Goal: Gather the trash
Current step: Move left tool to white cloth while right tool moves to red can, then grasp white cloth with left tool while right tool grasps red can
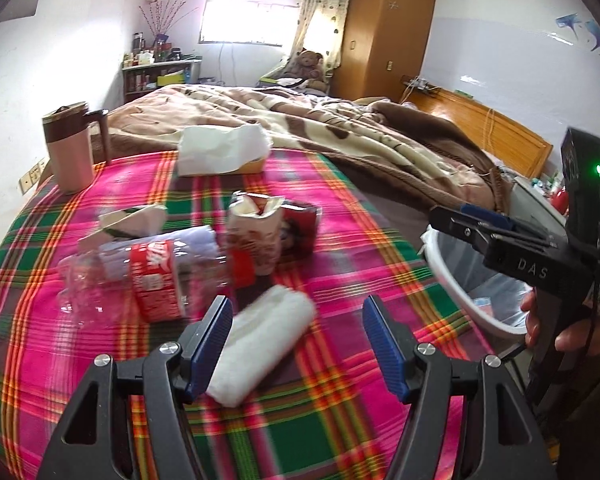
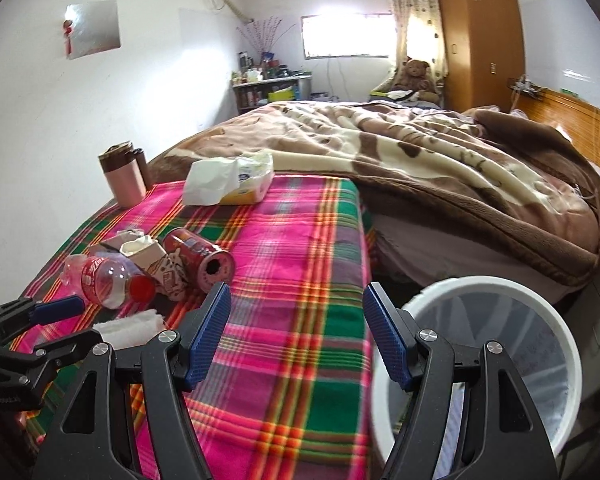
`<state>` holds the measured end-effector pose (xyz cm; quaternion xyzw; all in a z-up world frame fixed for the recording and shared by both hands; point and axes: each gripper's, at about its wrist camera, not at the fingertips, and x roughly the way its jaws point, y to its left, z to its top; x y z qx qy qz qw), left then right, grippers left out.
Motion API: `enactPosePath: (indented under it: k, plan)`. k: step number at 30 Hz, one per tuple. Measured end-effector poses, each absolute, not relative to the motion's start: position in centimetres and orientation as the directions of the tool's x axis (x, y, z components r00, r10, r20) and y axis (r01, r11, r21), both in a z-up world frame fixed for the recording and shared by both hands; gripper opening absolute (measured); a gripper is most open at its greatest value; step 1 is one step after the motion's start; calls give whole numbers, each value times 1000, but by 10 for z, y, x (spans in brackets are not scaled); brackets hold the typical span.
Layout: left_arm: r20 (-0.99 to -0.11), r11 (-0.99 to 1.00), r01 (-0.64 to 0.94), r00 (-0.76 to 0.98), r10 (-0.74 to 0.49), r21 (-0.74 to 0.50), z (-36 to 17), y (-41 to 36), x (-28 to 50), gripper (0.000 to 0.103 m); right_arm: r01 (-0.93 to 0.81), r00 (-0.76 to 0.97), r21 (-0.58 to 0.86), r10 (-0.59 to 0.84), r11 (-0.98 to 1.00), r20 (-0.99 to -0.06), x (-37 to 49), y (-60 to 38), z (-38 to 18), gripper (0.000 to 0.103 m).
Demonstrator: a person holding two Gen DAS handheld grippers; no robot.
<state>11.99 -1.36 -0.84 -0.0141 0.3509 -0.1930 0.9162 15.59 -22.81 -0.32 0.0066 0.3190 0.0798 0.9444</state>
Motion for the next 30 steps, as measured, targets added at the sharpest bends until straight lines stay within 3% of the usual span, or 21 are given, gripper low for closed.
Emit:
enactPosePath:
  k: [11, 30]
  plan:
    - [-703, 927, 344, 623, -343, -147, -35, 0, 144, 72, -268, 742, -2, 205, 963, -638, 198, -184, -12, 70]
    - [-769, 923, 355, 544, -335, -150, -53, -4, 165, 73, -440, 597, 54, 337, 896, -728, 247, -140, -36, 70]
